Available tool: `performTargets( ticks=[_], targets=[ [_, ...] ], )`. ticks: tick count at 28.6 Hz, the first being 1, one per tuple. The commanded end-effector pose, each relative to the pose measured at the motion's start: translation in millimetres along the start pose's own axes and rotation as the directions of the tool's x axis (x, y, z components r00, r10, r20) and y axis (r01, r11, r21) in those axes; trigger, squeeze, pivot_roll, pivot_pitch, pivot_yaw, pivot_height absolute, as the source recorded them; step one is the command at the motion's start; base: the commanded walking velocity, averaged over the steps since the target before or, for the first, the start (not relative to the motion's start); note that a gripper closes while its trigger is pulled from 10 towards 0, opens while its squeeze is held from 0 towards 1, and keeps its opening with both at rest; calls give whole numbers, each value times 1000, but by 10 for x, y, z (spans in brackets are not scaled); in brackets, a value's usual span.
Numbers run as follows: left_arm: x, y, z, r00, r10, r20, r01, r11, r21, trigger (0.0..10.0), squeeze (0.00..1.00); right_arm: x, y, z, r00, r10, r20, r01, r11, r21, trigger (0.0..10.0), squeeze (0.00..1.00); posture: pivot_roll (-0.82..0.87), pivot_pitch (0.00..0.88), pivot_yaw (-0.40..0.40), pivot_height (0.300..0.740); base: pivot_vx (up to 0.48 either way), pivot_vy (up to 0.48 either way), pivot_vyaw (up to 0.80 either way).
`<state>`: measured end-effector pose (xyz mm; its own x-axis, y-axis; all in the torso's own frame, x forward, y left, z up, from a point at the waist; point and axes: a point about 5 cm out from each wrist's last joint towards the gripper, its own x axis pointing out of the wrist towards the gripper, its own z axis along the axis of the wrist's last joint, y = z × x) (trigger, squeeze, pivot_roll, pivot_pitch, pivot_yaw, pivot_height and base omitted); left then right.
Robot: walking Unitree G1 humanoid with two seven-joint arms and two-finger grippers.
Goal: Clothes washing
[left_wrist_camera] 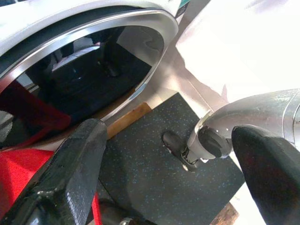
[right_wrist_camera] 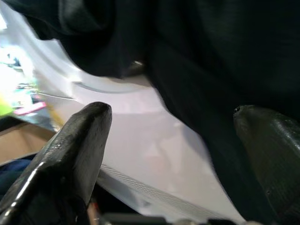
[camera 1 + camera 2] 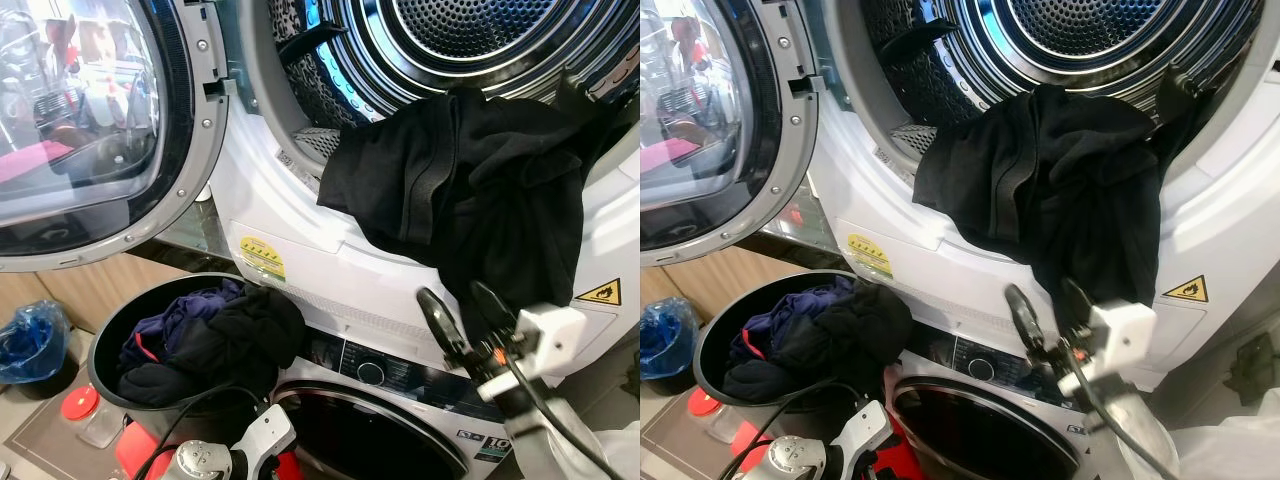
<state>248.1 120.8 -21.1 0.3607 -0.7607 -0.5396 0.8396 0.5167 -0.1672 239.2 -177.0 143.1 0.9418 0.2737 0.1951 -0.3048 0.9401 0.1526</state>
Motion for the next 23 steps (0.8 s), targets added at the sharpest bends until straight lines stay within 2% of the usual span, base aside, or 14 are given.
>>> performTargets(
  ticks=[1, 3, 4, 5, 6, 8, 11, 12, 14, 16, 20, 23],
  targets=[
    [-35, -7, -80, 1000, 7, -20, -8, 1000, -10, 10000, 0, -12, 17, 26, 999, -15, 34, 16, 999, -28, 10000, 0, 10, 21, 29, 740, 0, 0, 0],
    [-40, -5, -84, 1000, 7, -21, -7, 1000, -9, 10000, 0, -59, 105, 40, 997, 41, 59, -51, 980, 194, 10000, 0, 12, 22, 29, 740, 0, 0, 0],
    [-43, -6, -87, 1000, 3, -20, -4, 1000, -12, 10000, 0, -139, 211, 108, 982, 139, 127, -179, 900, 398, 10000, 0, 6, 20, 27, 740, 0, 0, 0],
    [-43, -8, -88, 1000, 2, -20, -2, 1000, -13, 10000, 0, -174, 246, 144, 972, 175, 159, -229, 865, 447, 10000, 0, 6, 20, 27, 740, 0, 0, 0],
    [-42, -9, -86, 1000, -1, -20, 0, 1000, -13, 10000, 0, -208, 229, 164, 969, 179, 171, -239, 861, 450, 10000, 0, 8, 17, 28, 740, 0, 0, 0],
    [-38, -12, -83, 1000, -4, -18, 3, 1000, -13, 10000, 0, -272, 128, 152, 976, 155, 156, -207, 887, 413, 10000, 0, 1, 15, 27, 740, 0, 0, 0],
    [-31, -18, -83, 1000, -6, -19, 6, 1000, -12, 10000, 0, -464, 43, 52, 971, 211, 114, -240, 863, 444, 10000, 0, -2, 20, 25, 740, 0, 0, 0],
    [-29, -20, -86, 1000, -5, -22, 5, 1000, -11, 10000, 0, -516, -51, -5, 985, 154, 82, -175, 883, 436, 10000, 0, -4, 27, 26, 740, 0, 0, 0],
    [-29, -18, -85, 1000, -1, -17, 1, 1000, -16, 10000, 0, -536, -181, -6, 994, 73, 78, -99, 904, 415, 10000, 0, -9, 29, 26, 740, 0, 0, 0],
    [-29, -20, -87, 1000, 0, -13, -1, 1000, -23, 10000, 0, -558, -339, 87, 990, -24, 136, -40, 893, 449, 10000, 0, -12, 32, 28, 740, 0, 0, 0],
    [-30, -21, -93, 1000, 2, -16, -2, 1000, -24, 10000, 0, -553, -442, 76, 987, -97, 129, 38, 916, 399, 10000, 0, -18, 29, 29, 740, 0, 0, 0],
    [-30, -20, -96, 1000, 3, -19, -3, 1000, -24, 10000, 0, -538, -466, 74, 984, -114, 133, 54, 921, 386, 10000, 0, -17, 30, 28, 740, 0, 0, 0]
  ],
)
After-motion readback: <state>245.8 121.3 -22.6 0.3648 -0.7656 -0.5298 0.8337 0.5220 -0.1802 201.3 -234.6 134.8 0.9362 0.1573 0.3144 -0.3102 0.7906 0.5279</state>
